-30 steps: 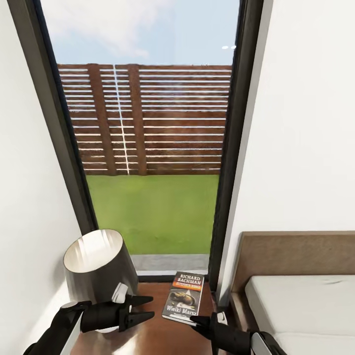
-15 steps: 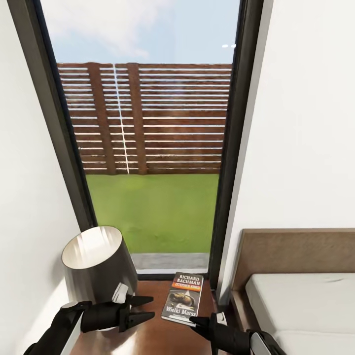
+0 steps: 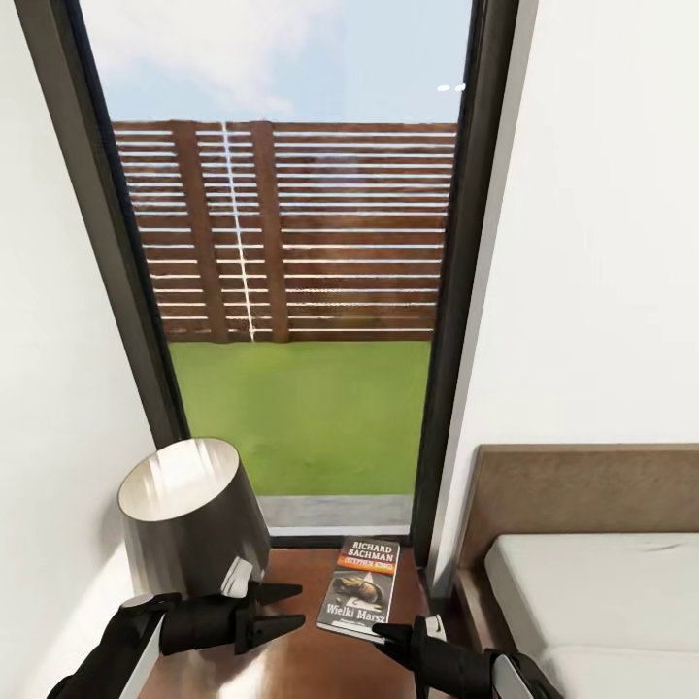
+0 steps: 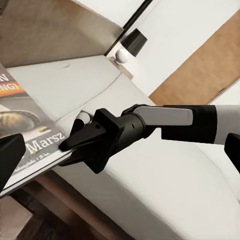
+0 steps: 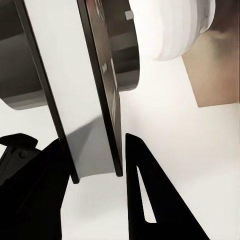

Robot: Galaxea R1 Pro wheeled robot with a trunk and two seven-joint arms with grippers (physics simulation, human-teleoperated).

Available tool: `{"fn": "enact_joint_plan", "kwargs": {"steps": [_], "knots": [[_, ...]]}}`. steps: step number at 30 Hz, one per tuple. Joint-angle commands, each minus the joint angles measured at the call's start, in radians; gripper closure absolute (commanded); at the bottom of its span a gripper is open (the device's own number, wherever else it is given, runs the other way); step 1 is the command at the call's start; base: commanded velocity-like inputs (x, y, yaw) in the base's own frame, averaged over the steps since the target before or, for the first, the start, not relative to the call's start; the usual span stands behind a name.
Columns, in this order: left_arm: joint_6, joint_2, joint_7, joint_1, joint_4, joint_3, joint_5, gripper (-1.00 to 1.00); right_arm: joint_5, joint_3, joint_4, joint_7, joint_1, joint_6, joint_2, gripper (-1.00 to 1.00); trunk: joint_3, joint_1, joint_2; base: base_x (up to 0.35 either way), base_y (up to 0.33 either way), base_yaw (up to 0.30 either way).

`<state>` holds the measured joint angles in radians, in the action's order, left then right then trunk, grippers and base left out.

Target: In the bedroom, move the book from the bed onto either nightstand, and place the two sandals side by side next to the bed.

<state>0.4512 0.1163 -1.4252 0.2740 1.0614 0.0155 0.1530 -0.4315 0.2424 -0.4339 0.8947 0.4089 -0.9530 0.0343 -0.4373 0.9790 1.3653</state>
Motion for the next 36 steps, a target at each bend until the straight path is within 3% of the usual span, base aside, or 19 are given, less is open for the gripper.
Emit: {"fn": "enact_joint_plan", "kwargs": {"steps": [1, 36], "knots": [[0.011, 0.000, -0.003, 0.001, 0.000, 0.000, 0.002, -1.00, 0.005, 0.006, 0.000, 0.004, 0.000, -0.004, 0.001, 1.00, -0.004, 0.004, 0.008, 0.000, 0.000, 0.000], [0.011, -0.003, -0.003, 0.001, 0.000, -0.001, 0.002, -1.00, 0.002, 0.003, -0.002, 0.003, 0.000, 0.002, -0.001, 1.00, -0.114, 0.138, 0.253, 0.000, 0.000, 0.000]]}}
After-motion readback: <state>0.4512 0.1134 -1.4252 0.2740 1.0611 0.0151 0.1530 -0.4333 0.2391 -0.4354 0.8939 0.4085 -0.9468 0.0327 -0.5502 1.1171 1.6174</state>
